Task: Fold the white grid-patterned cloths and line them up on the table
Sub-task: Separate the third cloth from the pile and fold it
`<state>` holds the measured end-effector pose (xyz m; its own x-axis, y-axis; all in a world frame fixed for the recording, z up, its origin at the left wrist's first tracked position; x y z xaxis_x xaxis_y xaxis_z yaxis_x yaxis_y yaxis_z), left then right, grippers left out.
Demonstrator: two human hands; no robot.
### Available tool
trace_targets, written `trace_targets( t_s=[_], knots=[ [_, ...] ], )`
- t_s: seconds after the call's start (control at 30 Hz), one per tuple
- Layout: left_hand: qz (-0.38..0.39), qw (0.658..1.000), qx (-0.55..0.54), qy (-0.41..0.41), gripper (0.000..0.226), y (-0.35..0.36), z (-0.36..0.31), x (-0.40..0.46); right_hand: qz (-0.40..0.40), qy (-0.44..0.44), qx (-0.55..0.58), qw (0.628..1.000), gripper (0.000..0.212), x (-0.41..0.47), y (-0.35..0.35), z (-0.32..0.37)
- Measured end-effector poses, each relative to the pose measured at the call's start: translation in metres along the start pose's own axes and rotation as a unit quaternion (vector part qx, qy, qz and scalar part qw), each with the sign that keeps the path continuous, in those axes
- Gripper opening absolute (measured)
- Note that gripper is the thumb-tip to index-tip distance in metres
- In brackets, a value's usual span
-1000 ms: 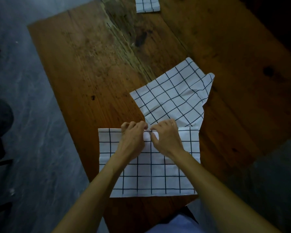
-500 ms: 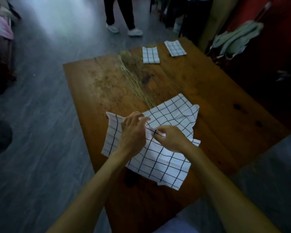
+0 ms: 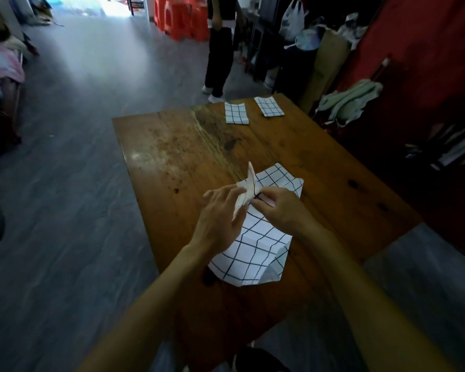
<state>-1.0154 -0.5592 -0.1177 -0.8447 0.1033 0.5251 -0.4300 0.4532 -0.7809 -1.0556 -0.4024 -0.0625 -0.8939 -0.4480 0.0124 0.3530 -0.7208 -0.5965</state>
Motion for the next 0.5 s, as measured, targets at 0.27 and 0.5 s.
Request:
trace_targets(
  t_s=[0.27, 0.5],
  knots=[
    [-0.057, 0.997, -0.038, -0.042, 0.021, -0.014, -0.018, -0.007, 0.033, -0.037, 0.038, 0.998, 0.026, -0.003, -0.006, 0.006],
    [-0.078, 0.994, -0.026, -0.074, 0.01, -0.02, -0.036, 0.008, -0.06, -0.19, -0.027, 0.98, 0.043, 0.006, -0.023, -0.004]
  ],
)
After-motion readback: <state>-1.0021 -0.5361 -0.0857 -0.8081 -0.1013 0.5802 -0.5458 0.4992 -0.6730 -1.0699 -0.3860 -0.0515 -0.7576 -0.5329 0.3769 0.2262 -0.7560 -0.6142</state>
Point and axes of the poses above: each hand's wrist, its own x-axis towards the middle knuckle, its own y-axis out of the palm, z = x × y, the point moved 1 cm from there along x, towards the middle knuckle, and after that the axes turned 11 degrees about x, right-handed, at the moved point
